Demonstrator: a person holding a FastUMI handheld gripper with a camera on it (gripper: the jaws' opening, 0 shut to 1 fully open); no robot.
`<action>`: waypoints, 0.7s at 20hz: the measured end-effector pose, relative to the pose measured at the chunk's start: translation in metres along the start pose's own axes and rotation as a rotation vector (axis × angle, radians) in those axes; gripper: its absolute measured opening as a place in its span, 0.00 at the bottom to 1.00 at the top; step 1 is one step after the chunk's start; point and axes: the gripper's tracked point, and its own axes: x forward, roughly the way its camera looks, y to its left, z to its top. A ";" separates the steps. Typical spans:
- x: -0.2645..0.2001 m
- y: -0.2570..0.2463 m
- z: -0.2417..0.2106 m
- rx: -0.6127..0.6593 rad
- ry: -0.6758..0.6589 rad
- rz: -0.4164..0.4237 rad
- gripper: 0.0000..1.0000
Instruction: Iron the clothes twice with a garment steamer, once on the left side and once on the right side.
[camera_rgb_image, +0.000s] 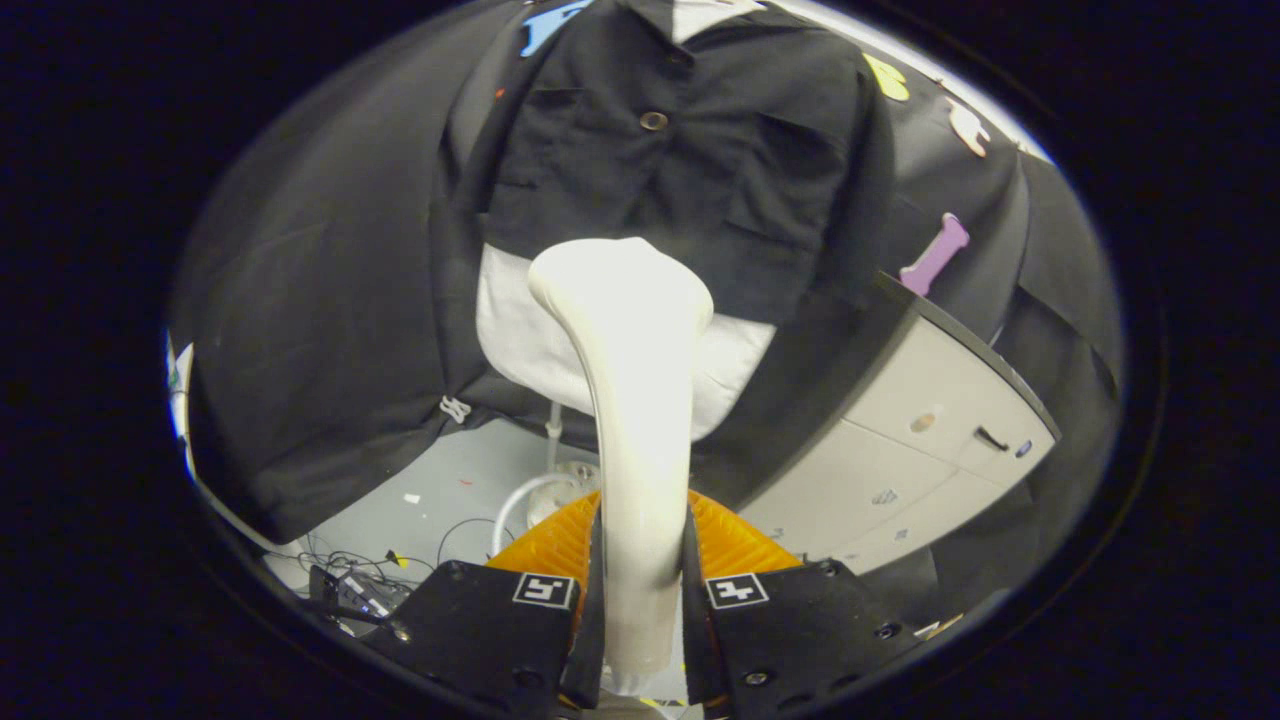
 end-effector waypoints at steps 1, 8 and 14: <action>-0.006 -0.016 -0.005 0.022 0.005 -0.010 0.35; -0.057 -0.122 -0.024 0.155 -0.005 -0.060 0.35; -0.090 -0.218 -0.046 0.283 -0.024 -0.090 0.34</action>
